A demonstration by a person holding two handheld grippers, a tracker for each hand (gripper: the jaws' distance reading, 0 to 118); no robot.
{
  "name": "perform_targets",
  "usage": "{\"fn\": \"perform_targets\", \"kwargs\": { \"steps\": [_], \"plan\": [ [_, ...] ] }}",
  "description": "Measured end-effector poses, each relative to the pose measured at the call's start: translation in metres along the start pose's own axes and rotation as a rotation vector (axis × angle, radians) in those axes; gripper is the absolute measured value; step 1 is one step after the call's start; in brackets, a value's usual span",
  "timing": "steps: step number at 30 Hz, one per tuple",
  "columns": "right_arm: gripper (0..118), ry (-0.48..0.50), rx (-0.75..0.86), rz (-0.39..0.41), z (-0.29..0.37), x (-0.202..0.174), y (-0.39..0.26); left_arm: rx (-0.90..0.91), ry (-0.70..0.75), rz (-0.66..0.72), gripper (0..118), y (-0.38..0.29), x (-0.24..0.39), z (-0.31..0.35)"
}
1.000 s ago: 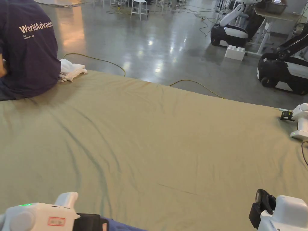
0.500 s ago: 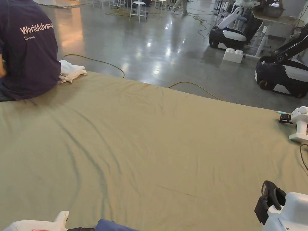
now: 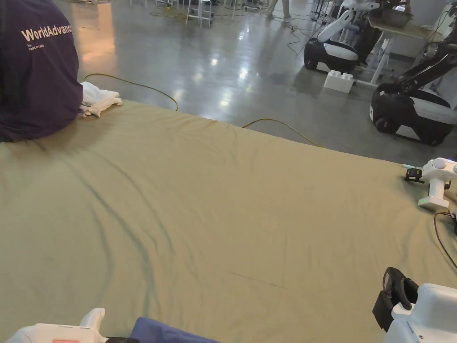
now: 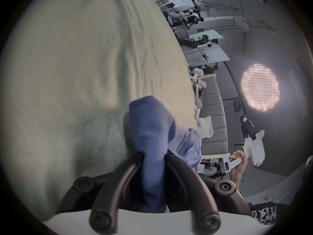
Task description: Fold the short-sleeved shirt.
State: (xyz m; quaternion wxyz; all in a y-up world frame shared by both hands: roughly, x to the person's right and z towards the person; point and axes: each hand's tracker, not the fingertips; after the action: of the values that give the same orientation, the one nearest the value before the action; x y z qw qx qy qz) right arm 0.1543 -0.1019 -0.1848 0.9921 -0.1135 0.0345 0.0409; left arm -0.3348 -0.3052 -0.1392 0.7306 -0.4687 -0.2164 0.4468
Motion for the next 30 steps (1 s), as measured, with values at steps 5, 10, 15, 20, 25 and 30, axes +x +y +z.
{"fn": "perform_targets", "kwargs": {
  "steps": [5, 10, 15, 20, 25, 30],
  "plan": [
    [0, 0.006, -0.001, 0.009, 0.0, 0.001, 0.0, 0.05, 0.082, -0.076, 15, 0.021, 0.033, 0.047],
    [0, 0.015, -0.003, 0.009, -0.001, 0.0, 0.0, 0.119, 0.311, -0.152, 15, 0.035, 0.082, 0.106],
    [0, 0.027, -0.005, -0.004, -0.004, -0.001, -0.003, 0.11, 0.505, -0.262, 15, 0.031, 0.135, 0.114],
    [0, 0.045, -0.018, -0.04, -0.005, -0.002, -0.009, 0.083, 0.522, -0.263, 15, 0.021, 0.166, 0.082],
    [0, 0.045, -0.029, -0.037, -0.002, 0.001, -0.015, 0.016, 0.477, -0.349, 15, 0.008, 0.194, 0.042],
    [0, 0.037, -0.04, -0.051, -0.001, 0.007, -0.018, -0.054, 0.477, -0.394, 15, -0.003, 0.209, 0.003]
  ]
}}
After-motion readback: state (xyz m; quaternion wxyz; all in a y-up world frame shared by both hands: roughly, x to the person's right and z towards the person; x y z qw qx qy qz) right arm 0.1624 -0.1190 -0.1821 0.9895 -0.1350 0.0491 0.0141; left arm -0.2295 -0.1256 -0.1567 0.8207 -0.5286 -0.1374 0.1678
